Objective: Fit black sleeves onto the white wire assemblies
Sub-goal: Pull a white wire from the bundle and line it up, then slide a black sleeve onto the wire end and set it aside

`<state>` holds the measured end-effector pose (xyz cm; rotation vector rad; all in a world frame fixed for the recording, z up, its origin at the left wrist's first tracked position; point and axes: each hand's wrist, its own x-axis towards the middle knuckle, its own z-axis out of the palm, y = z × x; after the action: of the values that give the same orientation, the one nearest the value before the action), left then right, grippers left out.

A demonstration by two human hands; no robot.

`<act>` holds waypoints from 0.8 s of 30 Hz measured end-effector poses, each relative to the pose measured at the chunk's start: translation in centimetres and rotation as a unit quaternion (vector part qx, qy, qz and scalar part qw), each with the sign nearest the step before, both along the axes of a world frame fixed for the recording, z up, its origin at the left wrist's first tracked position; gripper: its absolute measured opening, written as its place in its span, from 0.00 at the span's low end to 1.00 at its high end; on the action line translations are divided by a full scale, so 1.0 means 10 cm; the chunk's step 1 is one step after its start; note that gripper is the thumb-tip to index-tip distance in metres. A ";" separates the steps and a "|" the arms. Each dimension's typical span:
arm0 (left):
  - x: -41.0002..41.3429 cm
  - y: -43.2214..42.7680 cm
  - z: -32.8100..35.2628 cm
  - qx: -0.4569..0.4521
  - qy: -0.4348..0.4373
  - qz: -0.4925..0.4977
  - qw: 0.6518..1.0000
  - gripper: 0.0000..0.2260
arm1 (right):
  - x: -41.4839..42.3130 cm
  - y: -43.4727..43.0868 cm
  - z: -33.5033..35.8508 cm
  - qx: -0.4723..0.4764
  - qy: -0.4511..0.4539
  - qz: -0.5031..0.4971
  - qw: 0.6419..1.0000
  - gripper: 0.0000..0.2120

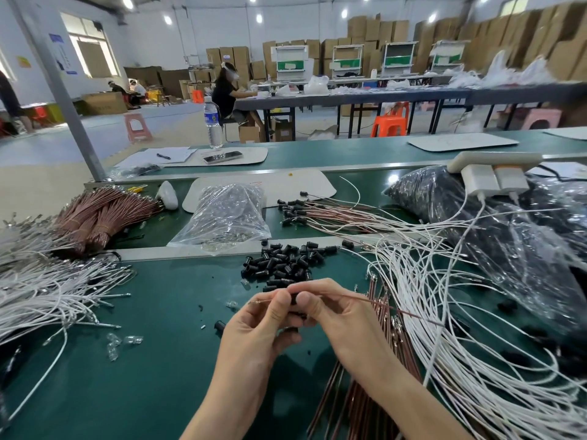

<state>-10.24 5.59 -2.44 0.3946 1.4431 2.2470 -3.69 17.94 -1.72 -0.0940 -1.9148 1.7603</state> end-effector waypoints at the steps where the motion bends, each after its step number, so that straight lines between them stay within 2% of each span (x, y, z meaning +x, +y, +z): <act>1: 0.01 0.00 -0.01 -0.012 0.011 -0.004 1.000 0.14 | 0.00 0.03 0.01 -0.024 0.001 -0.007 1.000 0.07; 4: 0.08 0.02 -0.04 -0.084 0.090 -0.003 0.992 0.16 | 0.01 0.26 0.07 -0.177 0.032 -0.057 0.982 0.12; 6: 0.15 0.11 -0.02 -0.131 0.149 -0.011 0.980 0.11 | 0.08 0.48 0.14 -0.280 0.075 -0.101 0.952 0.12; 8: 0.20 0.30 0.03 -0.194 0.221 -0.043 0.955 0.07 | 0.17 0.69 0.19 -0.331 0.121 -0.173 0.920 0.10; 10: 0.21 0.59 0.10 -0.273 0.295 -0.074 0.912 0.05 | 0.25 0.85 0.20 -0.336 0.153 -0.279 0.887 0.10; 13: 0.21 1.05 0.21 -0.412 0.398 -0.089 0.815 0.11 | 0.32 0.99 0.16 -0.307 0.159 -0.424 0.837 0.10; 14: 0.21 1.18 0.24 -0.453 0.414 -0.097 0.784 0.14 | 0.32 1.01 0.14 -0.304 0.156 -0.449 0.825 0.11; 17: 0.21 1.47 0.29 -0.538 0.411 -0.133 0.724 0.16 | 0.32 1.05 0.10 -0.312 0.161 -0.473 0.808 0.11; 21: 0.23 1.65 0.32 -0.600 0.415 -0.118 0.674 0.13 | 0.29 1.06 0.07 -0.297 0.155 -0.475 0.814 0.12; 24: 0.26 1.72 0.32 -0.613 0.404 -0.096 0.672 0.05 | 0.27 1.06 0.05 -0.293 0.145 -0.475 0.817 0.12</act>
<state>-7.68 22.80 0.77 1.0038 2.7254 0.4355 -1.03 28.51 -1.26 -0.8018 -0.7662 1.4231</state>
